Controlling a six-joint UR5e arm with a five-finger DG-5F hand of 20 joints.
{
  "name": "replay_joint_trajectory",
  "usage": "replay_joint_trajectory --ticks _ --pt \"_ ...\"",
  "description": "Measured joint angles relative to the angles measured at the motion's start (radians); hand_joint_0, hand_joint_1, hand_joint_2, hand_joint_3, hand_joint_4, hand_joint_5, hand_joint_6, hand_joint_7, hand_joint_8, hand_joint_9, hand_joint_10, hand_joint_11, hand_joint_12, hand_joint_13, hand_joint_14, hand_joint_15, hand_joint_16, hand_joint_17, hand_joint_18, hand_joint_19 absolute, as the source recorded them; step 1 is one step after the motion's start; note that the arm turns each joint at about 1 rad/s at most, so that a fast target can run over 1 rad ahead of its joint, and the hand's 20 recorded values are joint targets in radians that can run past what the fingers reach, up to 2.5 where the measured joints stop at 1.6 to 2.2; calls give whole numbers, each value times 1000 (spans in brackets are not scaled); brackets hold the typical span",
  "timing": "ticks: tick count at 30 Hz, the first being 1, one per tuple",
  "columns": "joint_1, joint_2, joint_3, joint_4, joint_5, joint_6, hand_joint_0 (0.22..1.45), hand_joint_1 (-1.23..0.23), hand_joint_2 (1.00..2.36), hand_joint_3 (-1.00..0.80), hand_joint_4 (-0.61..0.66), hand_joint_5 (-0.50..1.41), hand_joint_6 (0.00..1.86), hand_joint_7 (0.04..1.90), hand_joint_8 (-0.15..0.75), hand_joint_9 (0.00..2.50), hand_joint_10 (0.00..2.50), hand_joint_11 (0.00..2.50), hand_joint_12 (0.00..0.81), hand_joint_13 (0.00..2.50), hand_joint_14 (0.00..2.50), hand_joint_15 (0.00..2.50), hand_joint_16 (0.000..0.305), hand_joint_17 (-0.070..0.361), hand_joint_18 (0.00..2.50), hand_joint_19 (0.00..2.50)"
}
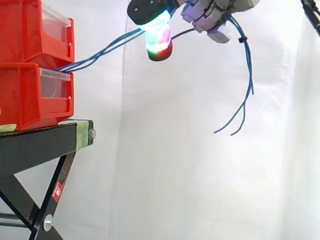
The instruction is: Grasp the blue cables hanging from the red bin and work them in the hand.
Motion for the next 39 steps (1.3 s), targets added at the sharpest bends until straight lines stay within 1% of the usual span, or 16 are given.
replay_joint_trajectory --ticks 1,3,4,5,8,10,12,13,14,16,17,18,22,27,31,39 --pt "0 0 -7 13 -1 -3 869 -665 1014 178 192 435 465 1353 519 1736 2500 2500 771 2085 2500 2010 244 183 2500 763" --pt "0 0 -22 44 -2 -13 903 -655 1007 263 216 467 299 1405 519 1736 2500 2500 771 2085 2500 2010 244 183 2500 763" --pt "0 0 -28 57 -3 -18 919 -652 1006 283 221 474 263 1413 519 1736 2500 2500 771 2085 2500 2010 244 183 2500 763" --pt "0 0 -32 69 -4 -24 931 -650 1004 305 223 479 239 1418 519 1736 2500 2500 771 2085 2500 2010 244 183 2500 763" --pt "0 0 -40 105 -7 -43 942 -645 1003 296 240 480 194 1450 519 1736 2500 2500 771 2085 2500 2010 244 183 2500 763" --pt "0 0 -42 124 -15 -63 943 -635 1003 285 247 476 179 1452 519 1736 2500 2500 771 2085 2500 2010 244 183 2500 763" --pt "0 0 -42 134 -26 -85 913 -633 1005 220 271 464 175 1438 519 1736 2500 2500 771 2085 2500 2010 244 183 2500 763" --pt "0 0 -42 136 -31 -94 892 -638 1005 156 285 464 158 1436 519 1736 2500 2500 771 2085 2500 2010 244 183 2500 763" --pt "0 0 -42 138 -35 -104 853 -631 1014 -59 286 456 149 1451 519 1736 2500 2500 771 2085 2500 2010 244 183 2500 763" --pt "-1 0 -42 140 -41 -118 827 -611 1018 -208 281 442 150 1448 519 1736 2500 2500 771 2085 2500 2010 244 183 2500 763" --pt "-1 0 -42 141 -44 -124 825 -609 1018 -227 279 440 147 1457 519 1736 2500 2500 771 2085 2500 2010 244 183 2500 763" --pt "-1 0 -42 141 -45 -128 814 -604 1019 -306 272 436 142 1458 519 1736 2500 2500 771 2085 2500 2010 244 183 2500 763" --pt "-2 0 -43 141 -47 -136 804 -600 1021 -431 243 426 128 1488 519 1736 2500 2500 771 2085 2500 2010 244 183 2500 763" --pt "-2 0 -43 141 -47 -139 802 -604 1019 -486 254 425 146 1479 519 1736 2500 2500 771 2085 2500 2010 244 183 2500 763" --pt "-3 0 -43 139 -48 -139 802 -611 1016 -608 262 425 166 1470 519 1736 2500 2500 771 2085 2500 2010 244 183 2500 763" --pt "-4 0 -43 141 -48 -139 796 -625 1011 -736 259 442 170 1469 519 1736 2500 2500 771 2085 2500 2010 244 183 2500 763"
